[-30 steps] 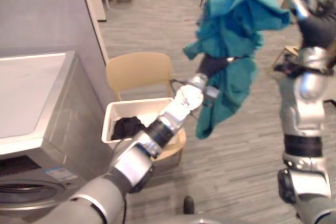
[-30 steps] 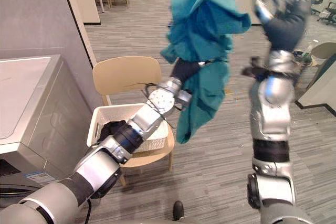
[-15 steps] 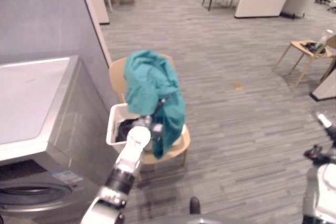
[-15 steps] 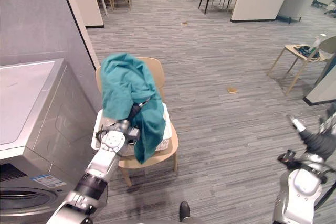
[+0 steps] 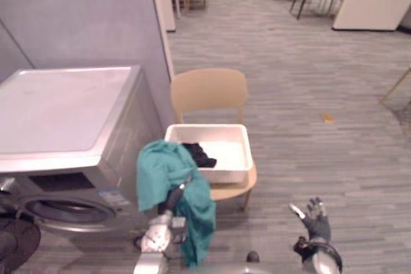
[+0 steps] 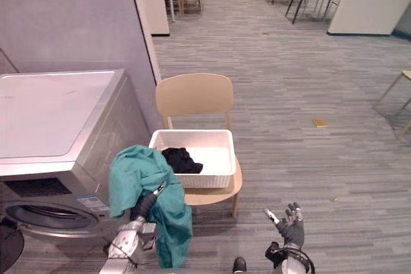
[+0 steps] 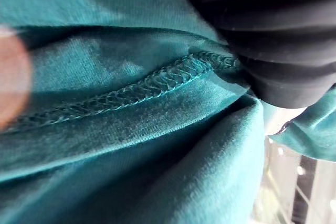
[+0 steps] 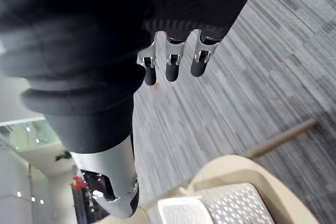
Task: Pick up the laundry basket with both hands and put the clothes into the washing machine.
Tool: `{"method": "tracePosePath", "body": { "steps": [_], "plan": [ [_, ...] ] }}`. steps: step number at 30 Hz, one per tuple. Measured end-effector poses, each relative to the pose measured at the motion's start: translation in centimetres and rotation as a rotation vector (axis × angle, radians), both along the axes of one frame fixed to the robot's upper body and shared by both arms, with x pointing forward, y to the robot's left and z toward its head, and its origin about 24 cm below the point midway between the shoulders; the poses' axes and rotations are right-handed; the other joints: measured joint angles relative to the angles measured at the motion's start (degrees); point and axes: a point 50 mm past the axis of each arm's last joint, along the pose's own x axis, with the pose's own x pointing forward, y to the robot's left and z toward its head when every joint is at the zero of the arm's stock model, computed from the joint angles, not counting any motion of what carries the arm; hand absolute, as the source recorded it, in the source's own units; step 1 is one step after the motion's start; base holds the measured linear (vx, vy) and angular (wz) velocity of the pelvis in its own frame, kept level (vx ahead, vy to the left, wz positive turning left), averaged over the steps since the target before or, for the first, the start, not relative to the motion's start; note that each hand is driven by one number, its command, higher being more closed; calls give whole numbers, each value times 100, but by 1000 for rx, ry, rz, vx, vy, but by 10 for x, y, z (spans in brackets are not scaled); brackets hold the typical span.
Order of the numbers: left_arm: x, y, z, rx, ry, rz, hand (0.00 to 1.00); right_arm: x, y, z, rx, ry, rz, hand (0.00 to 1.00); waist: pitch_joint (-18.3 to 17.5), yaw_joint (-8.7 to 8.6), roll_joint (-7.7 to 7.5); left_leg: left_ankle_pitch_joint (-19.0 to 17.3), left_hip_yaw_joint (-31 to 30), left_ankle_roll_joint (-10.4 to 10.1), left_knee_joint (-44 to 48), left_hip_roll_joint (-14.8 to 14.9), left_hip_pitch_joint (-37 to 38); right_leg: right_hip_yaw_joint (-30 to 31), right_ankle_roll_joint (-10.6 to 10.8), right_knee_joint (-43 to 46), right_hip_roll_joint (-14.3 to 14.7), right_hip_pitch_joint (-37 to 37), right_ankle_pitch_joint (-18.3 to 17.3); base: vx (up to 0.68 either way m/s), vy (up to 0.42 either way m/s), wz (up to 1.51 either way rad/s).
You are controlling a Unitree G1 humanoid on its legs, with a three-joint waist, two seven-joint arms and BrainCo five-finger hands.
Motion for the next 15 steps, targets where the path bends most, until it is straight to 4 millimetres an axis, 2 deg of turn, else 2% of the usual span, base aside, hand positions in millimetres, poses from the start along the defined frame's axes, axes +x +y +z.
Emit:
{"method": "tracePosePath", "body": {
  "steps": [4,5,6,7,9,11,12,13,14,15],
  "plan": [
    [-24,14,-12,-17,78,98,100,-7,16,-9,65,31,40,0,103,89,-21,11,-378,44,69,-22,-2,-380,31,602,-177,14,-429,17,6,49],
    [-26,15,-13,-17,83,105,100,-7,19,-11,74,36,57,0,162,123,2,-4,-452,63,123,-20,-24,-435,32,696,-202,16,-500,15,-21,69],
    [-26,17,-12,-15,82,114,100,-6,24,-13,82,46,93,0,264,224,-50,-13,-617,73,221,-22,-68,-588,38,915,-269,28,-639,-3,-25,63],
    [-26,19,-12,-15,79,122,100,-4,27,-14,88,48,111,0,328,242,-50,-12,-762,71,279,-37,-136,-716,21,1035,-321,28,-714,-28,-54,106],
    [-23,22,-1,-19,29,134,100,12,38,-14,93,32,199,0,604,339,-149,76,-1405,15,465,-157,-508,-1313,-28,1600,-576,-63,-1057,-74,-66,141],
    [-23,24,3,-17,11,140,100,23,37,-11,68,15,227,0,657,365,-202,308,-1971,-5,359,-298,-895,-1867,-24,2015,-856,-255,-1321,-51,-103,159],
    [-24,26,3,-18,13,154,100,30,32,-10,41,11,233,0,698,399,-222,391,-2123,99,227,-355,-1036,-2163,-19,2303,-1075,-348,-1485,-31,-110,148],
    [-26,28,2,-18,18,169,100,36,32,-7,34,-2,235,0,733,427,-214,410,-2011,254,179,-343,-1071,-2302,-16,2403,-1179,-352,-1530,-44,-95,118],
    [-27,28,1,-23,23,182,100,42,27,-4,9,-14,235,0,788,490,-150,371,-1683,674,43,-266,-1100,-2518,-29,2469,-1273,-315,-1532,-22,-85,107],
    [-27,31,2,-20,20,206,100,45,24,-3,-4,-11,221,0,840,504,-185,312,-1265,849,-20,-122,-1113,-2753,-87,2391,-1450,-270,-1492,23,-59,128]
  ]
}}
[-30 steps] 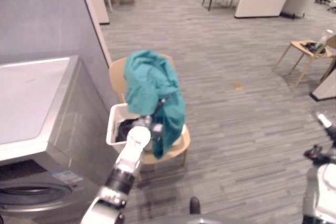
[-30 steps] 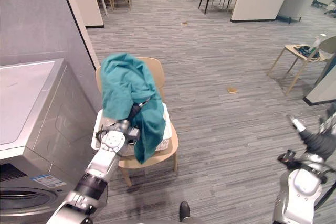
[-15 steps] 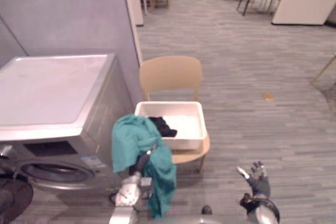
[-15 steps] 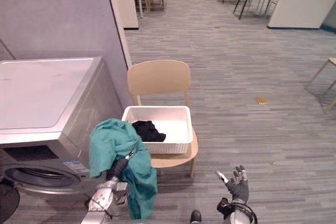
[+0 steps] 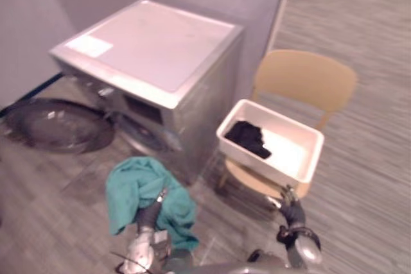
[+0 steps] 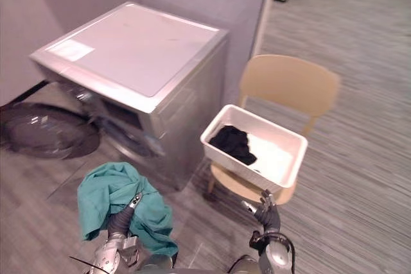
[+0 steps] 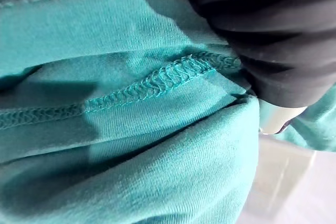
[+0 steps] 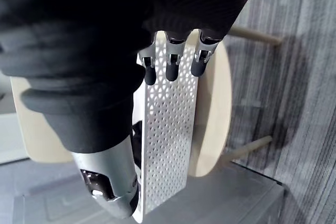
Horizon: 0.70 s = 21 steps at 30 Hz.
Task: Pick up the laundry basket with both hands and put the clothes into the washing machine.
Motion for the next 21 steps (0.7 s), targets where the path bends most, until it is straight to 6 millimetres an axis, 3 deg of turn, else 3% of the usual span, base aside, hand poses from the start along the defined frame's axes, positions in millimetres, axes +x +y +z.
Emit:
{"method": "tracePosePath", "body": {
  "steps": [2,5,6,7,8,9,10,12,14,16,19,20,21],
  "plan": [
    [0,4,1,1,-4,47,100,11,-3,3,-17,-9,3,0,12,3,165,-4,606,-42,1060,347,-340,-358,-18,179,-222,93,-10,59,16,97],
    [3,2,3,3,-13,42,100,13,2,2,-2,-10,-5,0,3,-88,173,-16,783,-14,2135,864,-314,-714,91,266,-518,471,56,27,129,70],
    [4,3,4,7,-17,48,100,14,1,2,-2,-9,-11,0,-52,-148,251,188,744,-240,1895,1103,-221,-848,264,259,-580,554,159,34,260,74],
    [5,3,3,9,-16,49,100,12,-4,-1,-1,5,-34,0,-95,-177,296,67,571,-690,1634,1040,-174,-921,399,242,-617,531,282,26,305,64],
    [6,2,2,3,-13,55,100,10,-8,-4,2,23,-59,0,-197,-194,363,-54,583,-880,1481,984,-173,-984,428,157,-635,517,402,20,331,55],
    [12,3,4,11,-25,63,100,8,-10,-12,39,58,-108,0,-204,-183,251,-150,606,-1189,1199,824,-201,-1018,492,-155,-656,459,638,-23,416,48],
    [19,10,4,25,-28,89,100,11,-2,-18,79,91,-121,0,-119,-118,98,-187,619,-1259,1112,644,-221,-884,489,-448,-659,485,804,-48,405,41],
    [17,18,-3,41,11,112,100,12,12,-23,129,120,-105,0,-121,-150,-29,-192,598,-1248,1209,424,-197,-509,442,-761,-589,580,915,-92,313,29],
    [15,19,-4,46,18,113,100,14,16,-22,134,115,-87,0,-169,-121,-7,-291,596,-1143,1389,329,-208,-444,300,-947,-558,715,1090,-50,225,12],
    [15,20,-4,49,16,112,100,19,11,-22,117,116,-84,0,-189,6,1,-471,611,-1083,1591,300,-287,-327,314,-925,-598,693,1166,-64,134,-8],
    [11,13,-7,28,30,105,100,23,4,-23,92,134,-89,0,-158,-10,79,-594,574,-917,1642,74,-366,-199,-34,-416,-988,559,1312,-127,126,29],
    [6,5,-11,17,55,73,100,8,-4,-28,77,168,-123,0,-136,-130,104,-573,413,-820,1423,-51,-70,392,-805,74,-1137,558,1749,-97,124,71],
    [3,2,-12,13,62,67,100,3,-5,-29,72,175,-127,0,-125,-174,177,-555,337,-792,1361,-50,42,703,-953,267,-1110,546,1973,-70,131,80]
  ]
}}
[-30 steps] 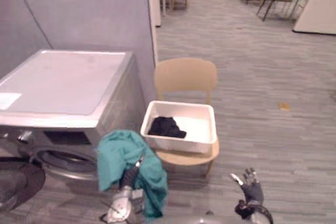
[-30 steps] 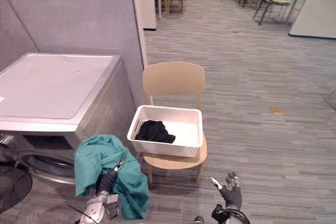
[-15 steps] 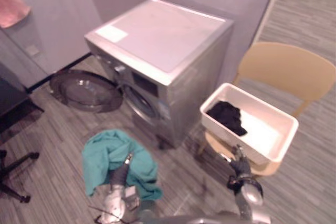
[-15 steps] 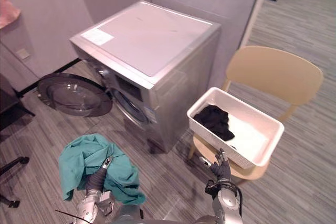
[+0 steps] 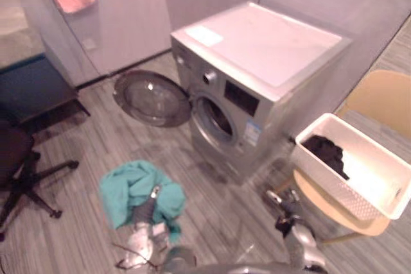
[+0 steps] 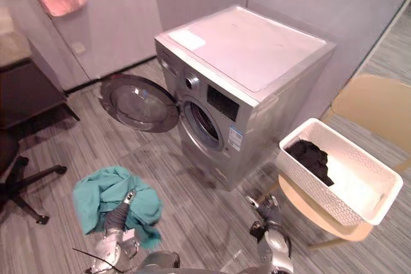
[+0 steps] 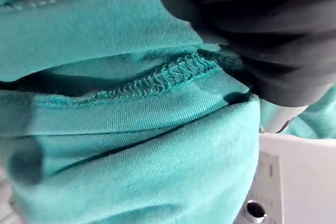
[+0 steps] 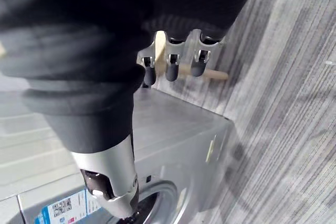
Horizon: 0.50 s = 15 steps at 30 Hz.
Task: Pick up the laundry basket with both hands and put the clothes into the washing machine.
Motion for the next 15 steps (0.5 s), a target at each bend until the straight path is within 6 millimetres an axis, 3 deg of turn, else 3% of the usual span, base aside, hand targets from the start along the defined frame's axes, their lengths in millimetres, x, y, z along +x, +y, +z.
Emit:
{"method": "tracePosePath", "body": {
  "steps": [1,2,3,4,5,7,8,9,11,12,13,15],
  "plan": [
    [0,-2,0,-6,-3,-2,100,-4,-1,1,-5,-2,-1,0,2,-13,39,34,-84,57,-36,11,71,377,21,324,65,-89,3,9,93,56],
    [2,0,3,5,-15,-3,100,-9,7,3,17,-18,-6,0,16,-13,18,83,-250,138,-81,44,132,1246,323,1206,460,-425,-694,14,34,55],
    [4,4,5,22,-23,-7,100,-10,16,3,46,-31,-3,0,4,-19,-149,118,-405,192,-153,34,138,1726,497,1745,888,-642,-1338,17,-41,60],
    [7,4,6,31,-27,-28,100,-11,18,3,54,-33,14,0,-4,-35,-336,127,-481,195,-233,-33,125,2018,566,1930,1344,-727,-1894,20,-91,57],
    [8,0,6,30,-27,-58,100,-12,15,3,50,-32,-4,0,-46,-36,-449,127,-549,192,-320,-111,65,2238,525,1774,1584,-708,-2325,30,-89,45],
    [11,-12,7,16,-33,-117,100,-14,8,3,47,-34,-48,0,-140,-35,-585,212,-606,148,-431,-291,-139,2525,792,877,1737,-423,-2816,44,-42,21],
    [17,-16,11,15,-56,-152,100,-17,7,2,54,-29,-65,0,-220,7,-910,357,-590,81,-443,-503,-246,2442,1152,51,1588,-100,-3255,78,-100,23],
    [22,-23,10,0,-53,-179,100,-17,1,1,58,-30,-102,0,-163,-45,-825,457,-762,13,-283,-535,-387,2219,1511,-151,1594,65,-3162,79,-110,47],
    [27,-34,13,-20,-71,-218,100,-29,-9,-2,54,-6,-173,0,-149,-161,-727,542,-937,86,-394,-525,-310,2002,1452,155,1602,96,-3048,88,-68,72],
    [32,-46,16,-45,-92,-242,100,-43,-16,-5,41,29,-208,0,-65,-189,-520,560,-1252,58,-520,-392,-60,2015,914,1004,1712,-139,-2941,107,-42,74],
    [33,-48,16,-48,-91,-248,100,-49,-17,-8,37,50,-220,0,-90,-232,-426,537,-1359,34,-611,-286,-2,2050,795,909,1896,-99,-3142,116,-83,76],
    [39,-40,19,-23,-112,-228,100,-47,-9,-8,42,55,-181,0,-145,-238,-501,344,-1422,-87,-511,-159,85,2075,757,69,2507,-98,-3260,88,-165,28]
  ]
}}
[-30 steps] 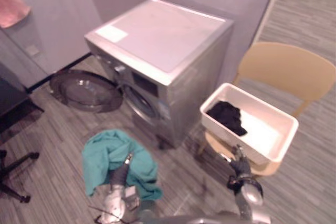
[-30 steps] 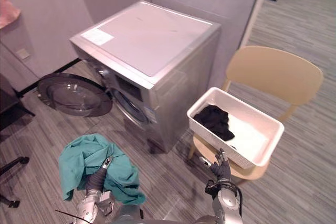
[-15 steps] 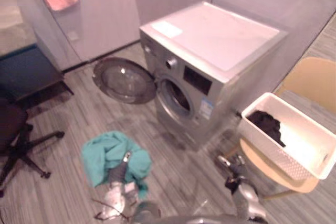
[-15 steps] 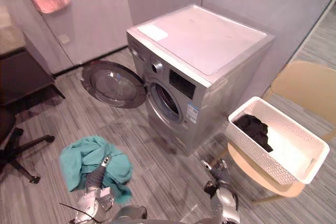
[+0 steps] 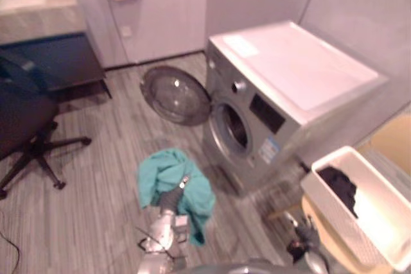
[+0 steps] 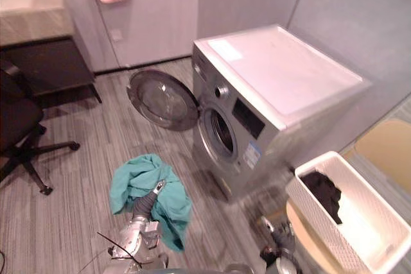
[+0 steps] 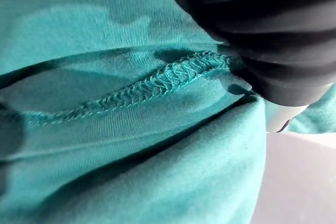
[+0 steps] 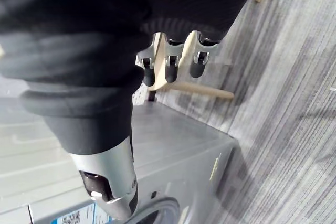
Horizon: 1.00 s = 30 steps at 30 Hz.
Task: Pick up the laundry basket with both hands and put the clothes into the washing machine.
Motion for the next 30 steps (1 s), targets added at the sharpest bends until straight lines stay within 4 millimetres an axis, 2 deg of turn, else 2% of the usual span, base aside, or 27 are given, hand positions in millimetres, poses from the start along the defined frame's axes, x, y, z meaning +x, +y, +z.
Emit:
{"method": "tracePosePath", "body": {
  "steps": [1,2,3,5,6,7,8,9,10,11,13,14,15,16,17,18,19,20,21,22,24,25,26,27,28,29,30],
  "plan": [
    [-2,1,-3,2,18,4,100,2,0,0,-2,-3,9,0,-23,-62,103,-133,-34,-52,197,74,-10,-4,2,-23,61,100,-14,150,-178,-22],
    [-10,4,-7,3,44,16,100,6,2,2,1,-19,12,0,-191,-27,231,-361,134,-167,812,211,-129,72,-47,-158,216,198,-39,150,-117,-20],
    [-13,2,-9,-7,52,20,100,12,2,5,-1,-39,16,0,-165,-81,500,-390,361,-192,2290,319,-827,40,-180,-164,398,295,-158,156,-89,-23],
    [-14,-1,-9,-27,54,26,100,12,1,5,1,-37,15,0,-66,-27,732,39,385,-425,3594,475,-1375,117,-212,-95,564,453,-261,110,-74,-23],
    [-18,0,-11,-27,67,34,100,12,4,4,7,-34,25,0,-34,88,739,605,543,-438,4242,576,-1612,310,-232,-25,589,547,-308,157,-60,-80],
    [-22,5,-13,-23,83,59,100,15,11,5,20,-40,42,0,-32,164,723,687,806,-397,4668,738,-1798,495,-237,-95,564,683,-306,150,-43,-82],
    [-24,7,-14,-21,87,68,100,17,13,5,24,-44,48,0,-36,181,715,586,956,-238,4683,837,-1844,550,-235,-150,553,751,-304,183,-33,-75],
    [-24,9,-14,-19,88,78,100,18,13,5,22,-47,47,0,-51,209,674,375,1173,93,4381,1022,-1872,679,-216,-260,535,841,-294,161,-12,-51],
    [-24,9,-14,-23,87,77,100,18,13,6,21,-48,47,0,-71,237,641,298,1249,177,4044,1124,-1864,766,-203,-292,522,845,-287,216,20,-65],
    [-24,10,-14,-19,88,76,100,20,15,7,22,-55,48,0,-110,250,540,252,1237,246,3158,1237,-1830,917,-201,-330,458,816,-286,255,75,-65],
    [-25,11,-15,-17,91,78,100,28,19,9,20,-69,59,0,-99,238,316,281,871,211,1391,1315,-1613,1299,-126,-384,302,800,-276,323,173,-69],
    [-24,10,-15,-17,90,77,100,30,19,10,17,-74,61,0,-102,238,275,311,678,165,1031,1323,-1599,1389,-59,-386,255,800,-278,309,270,-61],
    [-25,8,-15,-18,93,70,100,32,19,10,12,-73,61,0,-142,242,203,441,424,-33,459,1319,-1547,1565,101,-385,145,815,-321,375,454,-62],
    [-26,4,-19,-22,109,53,100,31,16,7,7,-53,60,0,-215,233,235,630,248,-262,152,1315,-1459,1714,310,-403,46,838,-367,383,519,-79],
    [-29,0,-24,-27,133,36,100,28,11,3,-1,-25,57,0,-331,265,354,787,261,-289,187,1308,-1443,1871,505,-473,-2,888,-389,341,525,-74],
    [-31,-4,-27,-32,150,24,100,25,6,1,-12,-11,52,0,-417,261,496,978,287,-298,223,1285,-1409,1957,605,-536,-31,933,-406,286,513,-64],
    [-29,2,-31,4,168,-1,100,22,15,-7,31,29,37,0,-496,208,166,760,535,-870,620,952,-1484,2108,789,-520,-454,964,-417,291,496,-41],
    [-28,5,-33,19,175,-6,100,19,18,-9,39,45,40,0,-531,155,48,662,616,-817,713,798,-1503,2144,963,-487,-605,904,-254,384,682,-23],
    [-23,4,-32,28,166,-27,100,14,18,-13,49,62,37,0,-563,73,-30,488,727,-579,918,572,-1534,2332,989,-340,-778,772,390,303,534,-13],
    [-21,2,-31,28,158,-39,100,12,16,-13,49,65,24,0,-575,82,-16,433,827,-486,936,532,-1508,2450,909,-245,-804,673,670,322,638,-30],
    [-16,-4,-27,29,135,-71,100,11,12,-13,46,63,6,0,-614,80,61,285,1164,-216,851,402,-1302,2632,362,293,-887,190,1743,191,454,-54],
    [-15,-5,-26,38,128,-84,100,9,12,-14,46,69,9,0,-573,56,177,222,1354,-63,718,377,-1098,2553,42,606,-980,-61,2371,145,425,-51],
    [-14,-4,-26,43,126,-87,100,9,13,-14,46,70,12,0,-556,46,213,199,1455,13,659,348,-974,2438,-181,766,-1038,-158,2509,140,458,-58],
    [-14,-1,-26,49,124,-76,100,10,15,-13,47,68,26,0,-537,-7,245,161,1610,147,513,313,-687,2011,-391,1334,-1102,-377,2094,99,387,-46],
    [-14,-1,-26,50,124,-74,100,9,15,-14,46,71,29,0,-533,-53,240,182,1649,205,354,272,-502,1694,-323,1657,-1042,-478,1675,75,295,-38],
    [-14,-1,-26,50,124,-75,100,7,15,-14,47,75,27,0,-522,-80,223,190,1720,240,227,257,-361,1483,-235,1868,-972,-547,1419,61,233,-40],
    [-15,-2,-26,50,126,-79,100,6,15,-13,43,67,26,0,-513,-75,213,189,1863,335,-1,243,-83,1186,-125,2217,-712,-728,930,56,156,-52]
  ]
}}
